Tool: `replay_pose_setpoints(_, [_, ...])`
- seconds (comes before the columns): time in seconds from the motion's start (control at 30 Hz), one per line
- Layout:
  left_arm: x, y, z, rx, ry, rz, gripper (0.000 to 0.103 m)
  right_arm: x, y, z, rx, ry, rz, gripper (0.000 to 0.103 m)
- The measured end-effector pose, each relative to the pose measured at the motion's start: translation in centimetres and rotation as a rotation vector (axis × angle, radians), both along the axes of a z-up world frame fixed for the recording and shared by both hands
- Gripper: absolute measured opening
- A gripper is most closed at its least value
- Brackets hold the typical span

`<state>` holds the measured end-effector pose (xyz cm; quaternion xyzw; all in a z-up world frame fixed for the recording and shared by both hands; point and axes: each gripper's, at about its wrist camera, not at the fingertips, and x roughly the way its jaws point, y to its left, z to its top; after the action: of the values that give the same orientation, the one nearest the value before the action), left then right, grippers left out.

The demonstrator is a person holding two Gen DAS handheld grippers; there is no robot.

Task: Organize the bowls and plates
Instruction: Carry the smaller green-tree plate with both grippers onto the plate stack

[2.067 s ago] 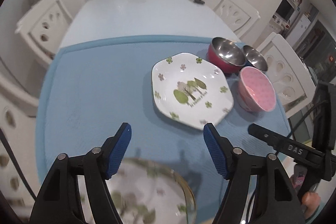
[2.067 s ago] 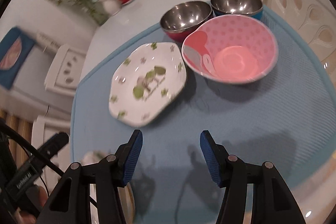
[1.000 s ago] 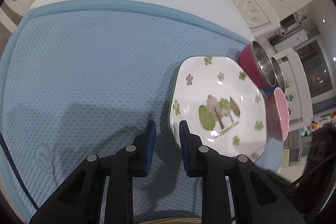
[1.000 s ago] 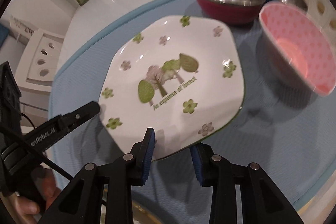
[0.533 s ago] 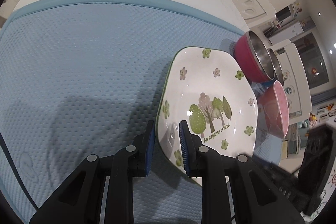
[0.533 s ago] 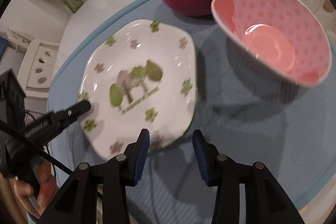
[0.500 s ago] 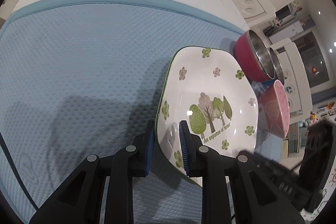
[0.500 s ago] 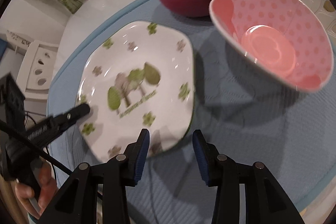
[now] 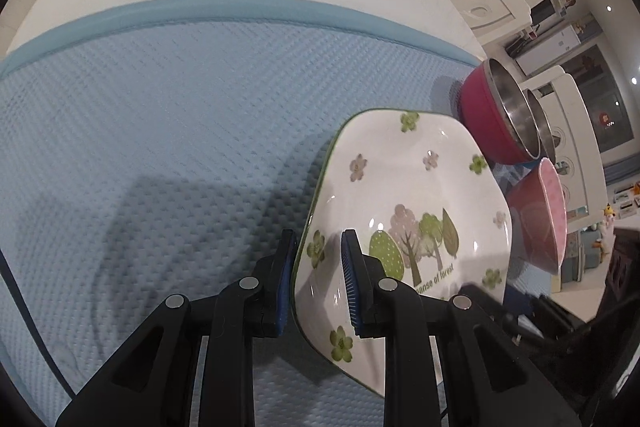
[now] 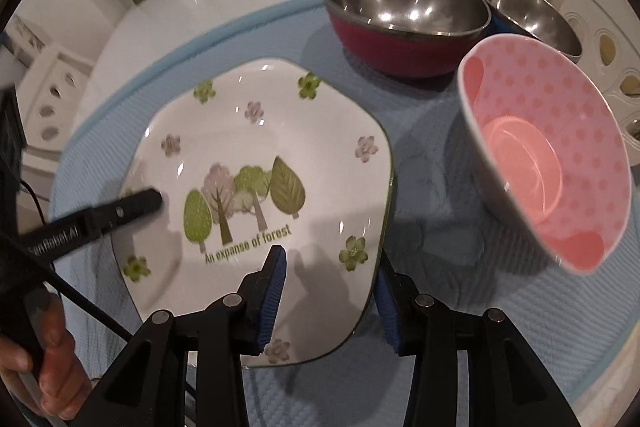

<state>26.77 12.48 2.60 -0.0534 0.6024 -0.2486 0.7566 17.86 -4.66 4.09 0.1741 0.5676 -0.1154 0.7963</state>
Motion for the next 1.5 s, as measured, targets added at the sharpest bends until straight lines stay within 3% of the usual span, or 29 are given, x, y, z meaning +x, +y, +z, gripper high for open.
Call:
replay_pose_setpoints(0.23, [0.8,1.1,-0.2,0.000,0.002,0.019,0.021,-0.2,2.7,0.0,0.048,0.050,-0.003,0.043])
replay_pose_setpoints(0.53, [1.0,0.9,-0.9,-0.039,0.004,0.007,0.024,0.9,-1.9,-0.3,0.100,-0.048,-0.044,0.043])
replay_pose_setpoints(0.63, [1.2,0.6,-1.1,-0.059,-0.022,-0.020,0.026,1.6,-2.7,-0.9,0.139,-0.098,-0.025,0.043])
replay_pose_setpoints(0.73, [1.4,0.1,-0.9,-0.050,-0.039,-0.040,0.025,1.9,-1.8,-0.9,0.068,-0.144,0.024,0.043])
replay_pose_setpoints(0.83, [0.5,-0.6,-0.3,0.017,-0.150,-0.092,0.025,1.5,-1.0,-0.6,0.025,-0.158,0.081,0.043])
replay_pose_setpoints(0.93, [-0.1,-0.4,0.4,0.017,-0.181,-0.101,0.024,1.6,-0.3,-0.9,0.040,-0.165,0.110,0.043])
replay_pose_setpoints(1.2, [-1.3,1.9,2.3,-0.035,-0.223,-0.062,0.024,0.6,-0.1,0.5,0.049,-0.197,0.216,0.043])
replay_pose_setpoints(1.5, [-4.2,5.4,5.1,-0.122,-0.233,0.049,0.024,-0.2,2.4,2.9,0.061,-0.217,0.294,0.043])
